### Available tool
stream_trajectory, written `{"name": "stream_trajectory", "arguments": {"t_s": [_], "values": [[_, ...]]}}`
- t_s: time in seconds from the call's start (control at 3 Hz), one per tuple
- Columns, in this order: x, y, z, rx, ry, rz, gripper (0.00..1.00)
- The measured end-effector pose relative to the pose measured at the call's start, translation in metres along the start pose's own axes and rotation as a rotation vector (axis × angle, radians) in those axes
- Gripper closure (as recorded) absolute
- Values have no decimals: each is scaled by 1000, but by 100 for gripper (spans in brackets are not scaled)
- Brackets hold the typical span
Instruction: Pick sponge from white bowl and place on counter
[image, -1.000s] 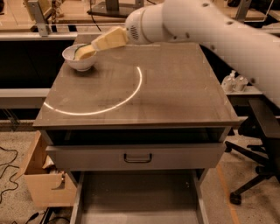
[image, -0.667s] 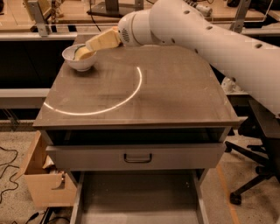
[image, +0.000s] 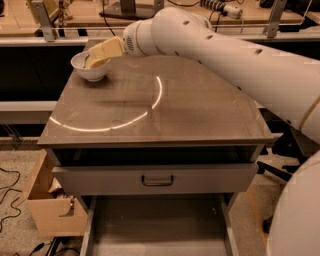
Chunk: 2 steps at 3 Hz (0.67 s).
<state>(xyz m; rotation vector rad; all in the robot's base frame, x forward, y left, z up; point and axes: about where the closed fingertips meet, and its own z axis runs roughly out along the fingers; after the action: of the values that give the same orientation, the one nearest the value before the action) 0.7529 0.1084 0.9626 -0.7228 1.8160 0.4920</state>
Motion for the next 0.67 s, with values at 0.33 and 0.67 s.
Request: {"name": "stream_trajectory", "arguments": {"t_s": [0.33, 0.67], "values": [[2, 7, 21, -16, 1, 32, 0], [2, 17, 39, -44, 2, 43, 0]]}}
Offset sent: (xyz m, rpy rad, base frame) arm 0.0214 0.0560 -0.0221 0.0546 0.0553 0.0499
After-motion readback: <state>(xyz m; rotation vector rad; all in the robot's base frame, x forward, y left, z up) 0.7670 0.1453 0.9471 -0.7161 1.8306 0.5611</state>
